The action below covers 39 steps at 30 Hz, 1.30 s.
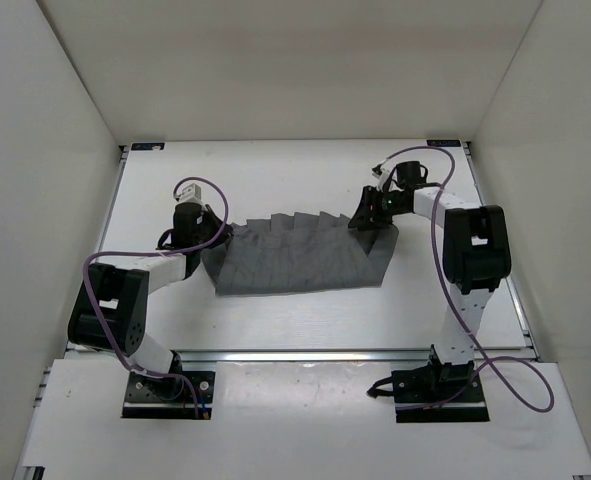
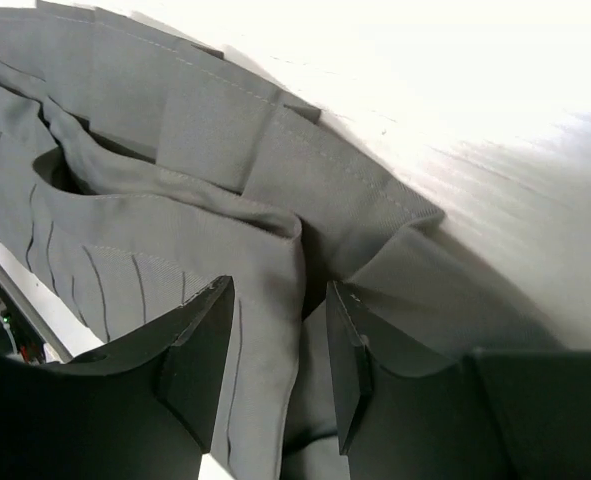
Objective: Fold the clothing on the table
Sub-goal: Fold the skirt
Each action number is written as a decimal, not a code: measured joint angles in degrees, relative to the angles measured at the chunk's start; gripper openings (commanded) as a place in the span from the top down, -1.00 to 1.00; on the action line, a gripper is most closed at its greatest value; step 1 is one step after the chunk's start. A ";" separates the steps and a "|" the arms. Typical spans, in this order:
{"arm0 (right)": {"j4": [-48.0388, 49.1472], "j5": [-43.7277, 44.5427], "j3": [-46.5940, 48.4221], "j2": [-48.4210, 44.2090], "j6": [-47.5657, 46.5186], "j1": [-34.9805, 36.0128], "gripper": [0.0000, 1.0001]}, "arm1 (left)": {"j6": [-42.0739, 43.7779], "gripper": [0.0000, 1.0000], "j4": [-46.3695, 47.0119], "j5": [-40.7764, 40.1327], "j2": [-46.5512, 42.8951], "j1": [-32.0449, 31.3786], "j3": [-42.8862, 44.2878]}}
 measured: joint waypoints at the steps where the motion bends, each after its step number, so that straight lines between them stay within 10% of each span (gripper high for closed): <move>1: 0.00 -0.31 0.35 0.81 -0.13 0.09 0.22 | 0.00 1.00 0.02 0.00 0.00 0.00 0.00; 18: 1.33 -4.85 -0.79 2.29 -1.18 1.44 1.00 | -0.02 1.00 -1.07 1.33 -1.86 0.00 -0.02; 39: -7.26 -1.64 -22.67 -54.23 -2.12 0.94 1.00 | -0.46 1.00 -18.12 1.44 -51.30 -5.33 -5.25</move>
